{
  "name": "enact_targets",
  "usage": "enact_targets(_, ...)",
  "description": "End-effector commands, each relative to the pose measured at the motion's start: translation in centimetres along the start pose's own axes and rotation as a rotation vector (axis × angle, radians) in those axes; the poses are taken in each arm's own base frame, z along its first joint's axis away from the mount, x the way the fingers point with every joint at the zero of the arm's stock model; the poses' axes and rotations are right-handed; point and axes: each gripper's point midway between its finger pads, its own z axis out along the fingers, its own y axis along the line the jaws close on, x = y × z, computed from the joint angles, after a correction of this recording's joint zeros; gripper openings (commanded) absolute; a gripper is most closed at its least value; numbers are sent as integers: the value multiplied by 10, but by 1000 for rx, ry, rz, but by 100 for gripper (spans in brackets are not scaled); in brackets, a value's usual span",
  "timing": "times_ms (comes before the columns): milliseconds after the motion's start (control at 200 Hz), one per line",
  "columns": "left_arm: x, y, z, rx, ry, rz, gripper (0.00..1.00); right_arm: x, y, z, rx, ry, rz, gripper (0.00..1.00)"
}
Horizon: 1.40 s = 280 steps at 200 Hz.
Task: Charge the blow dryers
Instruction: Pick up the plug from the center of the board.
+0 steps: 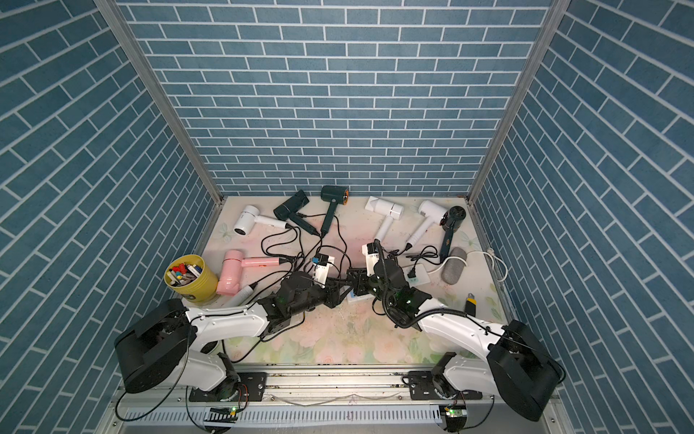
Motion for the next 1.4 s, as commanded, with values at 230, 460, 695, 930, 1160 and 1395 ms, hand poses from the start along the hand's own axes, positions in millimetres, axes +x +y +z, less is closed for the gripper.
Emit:
enact_targets(230,-2,3,3,-55,37,210,33,-4,21,-1,-59,55,71,0)
enact_targets(460,-14,2,3,-77,21,304,6,1,22,-2,-52,98,87,0)
enact_targets(695,-17,0,6,-118,43,446,0,5,13,-16,26,172,60,3)
enact_targets(930,-26,-4,3,-155,4,645,0,-14,7,-73,106,289,14,26)
enact_targets(1160,-32,-1,8,-238,21,830,0,-21,28,-118,77,485,-96,38)
enact_targets(1395,-25,-1,10,-270,66,960,0,-31,33,-112,47,586,-62,39)
